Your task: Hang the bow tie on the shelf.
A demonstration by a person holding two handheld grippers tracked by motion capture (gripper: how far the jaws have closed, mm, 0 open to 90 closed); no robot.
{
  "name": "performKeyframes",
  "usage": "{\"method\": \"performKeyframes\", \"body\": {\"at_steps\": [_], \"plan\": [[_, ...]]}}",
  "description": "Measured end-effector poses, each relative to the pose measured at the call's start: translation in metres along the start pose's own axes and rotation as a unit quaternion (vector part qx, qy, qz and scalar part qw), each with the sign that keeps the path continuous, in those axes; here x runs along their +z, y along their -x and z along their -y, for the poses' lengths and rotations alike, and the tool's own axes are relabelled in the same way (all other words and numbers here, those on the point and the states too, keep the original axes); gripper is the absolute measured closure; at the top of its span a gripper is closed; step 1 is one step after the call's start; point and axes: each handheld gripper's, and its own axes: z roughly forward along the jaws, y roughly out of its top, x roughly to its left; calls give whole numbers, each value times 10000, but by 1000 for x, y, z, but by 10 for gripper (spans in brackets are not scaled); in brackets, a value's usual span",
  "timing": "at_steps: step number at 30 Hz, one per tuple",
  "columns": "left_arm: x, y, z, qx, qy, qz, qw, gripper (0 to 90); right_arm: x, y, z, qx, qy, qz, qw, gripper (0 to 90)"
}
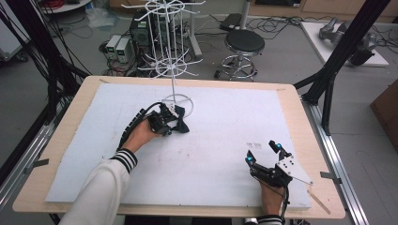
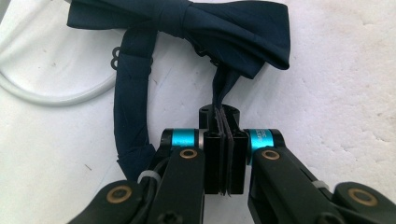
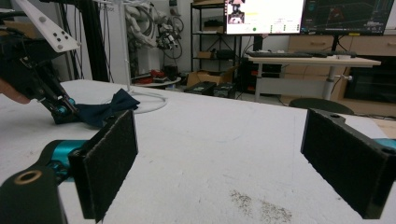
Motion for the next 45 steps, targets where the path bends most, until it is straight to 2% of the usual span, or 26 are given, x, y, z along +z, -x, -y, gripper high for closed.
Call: {"method": "performKeyframes", "body": {"at_steps": [7,12,15,17,21,26,30,32,38,41,43,45], "plan": [[-8,2,3,-3,368,-41,9993,882,0,0,0,-10,4,7,10000,101],[-21,2,8,-106,919,-50,9957,882,0,0,0,-9,2,7,10000,101],[-27,2,12,-124,1157,-109,9931,882,0,0,0,-8,2,10,10000,101],[-31,1,16,-185,1400,-145,9899,882,0,0,0,-19,7,12,10000,101],[-39,0,20,-194,1685,-294,9851,882,0,0,0,-25,9,16,10000,100],[-51,-1,24,-184,2045,-439,9777,883,0,0,0,-36,11,19,10000,101],[-59,-1,26,-182,2272,-532,9722,883,0,0,0,-23,3,21,10000,101],[-62,-2,27,-165,2321,-566,9709,883,0,-1,0,-7,-4,15,10000,100],[-71,-1,28,-130,2604,-693,9629,883,0,-1,0,-12,-3,12,10000,101],[-75,-1,28,-97,2708,-737,9598,883,0,-1,0,-14,-3,11,10000,101],[-77,0,29,-109,2823,-764,9562,884,0,-1,0,-15,-6,10,10000,100],[-80,0,29,-129,2890,-782,9540,883,0,-1,0,-16,-6,13,10000,100]]}}
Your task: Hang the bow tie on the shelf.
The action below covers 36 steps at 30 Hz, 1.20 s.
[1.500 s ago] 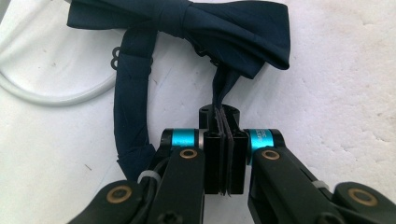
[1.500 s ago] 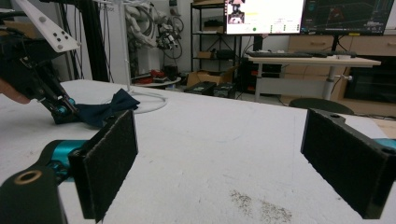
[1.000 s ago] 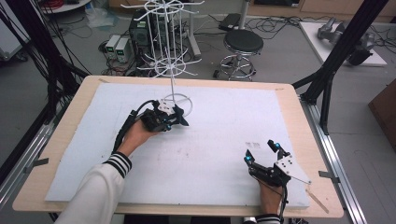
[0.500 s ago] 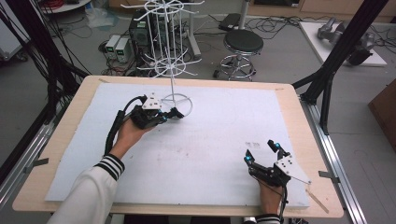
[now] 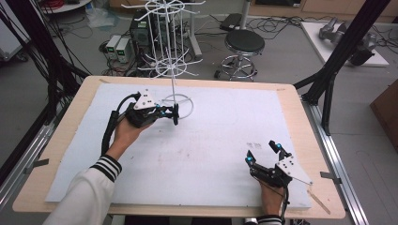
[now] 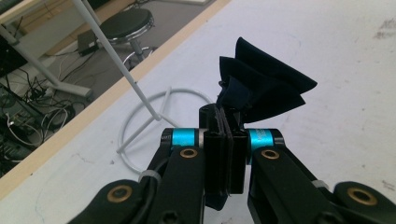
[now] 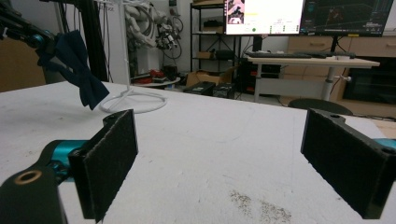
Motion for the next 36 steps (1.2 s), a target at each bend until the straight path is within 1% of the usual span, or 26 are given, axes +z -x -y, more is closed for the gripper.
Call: {"method": "performKeyframes", "body": {"at_steps": [3,5,7,13,18,22,27,36], "plan": [[-6,-1,-2,4,139,-54,9999,883,0,0,0,6,1,3,10000,100],[-10,0,-4,-39,234,-58,9997,883,0,0,0,-1,-4,6,10000,101],[-14,0,-7,-19,303,-62,9995,883,0,0,0,-1,-4,3,10000,101],[-22,3,-20,57,538,-9,9985,883,0,0,0,-7,-3,9,10000,101],[-28,1,-29,24,701,-1,9975,883,0,0,0,-15,-6,15,10000,101],[-30,2,-34,15,760,26,9971,883,0,0,0,-14,-8,15,10000,101],[-31,5,-43,76,817,58,9966,883,0,0,0,-14,-5,12,10000,100],[-29,8,-56,97,956,38,9954,883,0,0,0,-11,-9,14,10000,100]]}}
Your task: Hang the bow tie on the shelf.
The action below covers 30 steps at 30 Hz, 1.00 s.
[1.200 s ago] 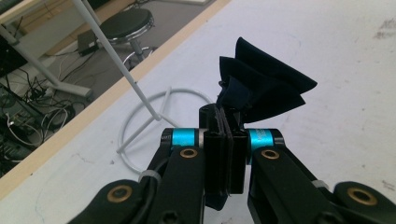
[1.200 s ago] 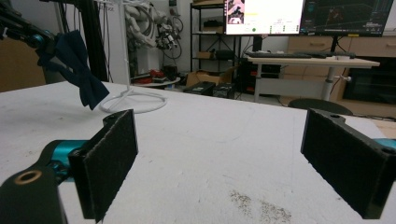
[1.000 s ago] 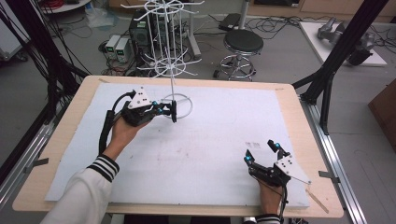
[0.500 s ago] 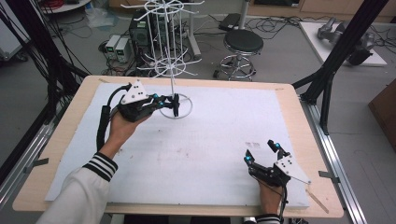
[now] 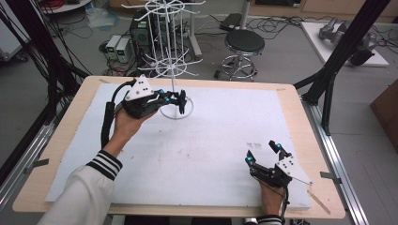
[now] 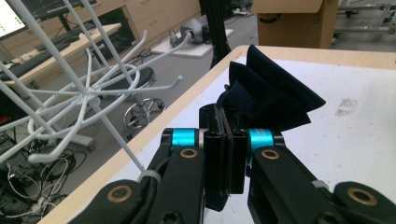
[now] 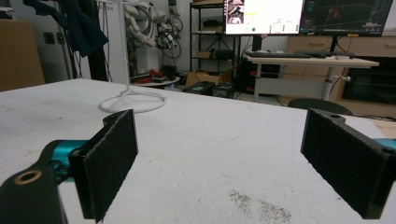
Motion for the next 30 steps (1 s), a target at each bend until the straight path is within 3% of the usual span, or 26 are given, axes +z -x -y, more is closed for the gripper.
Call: {"method": "performKeyframes", "body": {"at_steps": [19,30], "plan": [[7,-7,-15,-187,195,-185,9995,883,0,0,0,20,5,-4,10000,101],[15,-13,-19,-346,157,-428,9984,883,0,0,0,10,10,-14,10000,101]]}}
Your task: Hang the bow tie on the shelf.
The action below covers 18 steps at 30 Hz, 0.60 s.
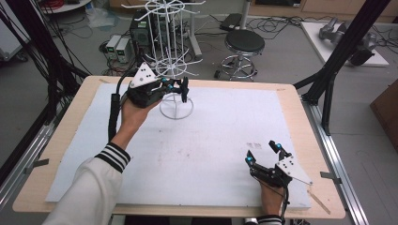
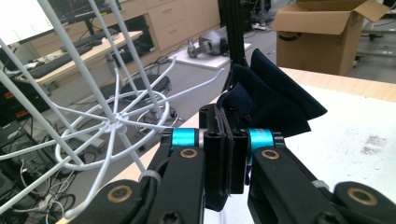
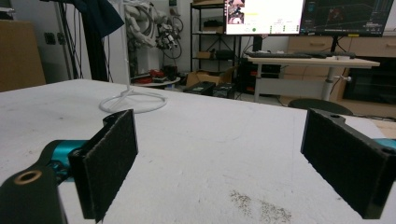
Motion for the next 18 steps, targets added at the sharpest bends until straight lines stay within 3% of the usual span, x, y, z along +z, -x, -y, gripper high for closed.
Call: {"method": "performKeyframes", "body": {"at_steps": [4,18], "plan": [[1,-3,0,-79,-6,-66,9999,883,0,0,0,1,4,-7,10000,100],[7,-10,-6,-43,-291,-316,9991,882,0,0,0,-3,17,-13,10000,101]]}}
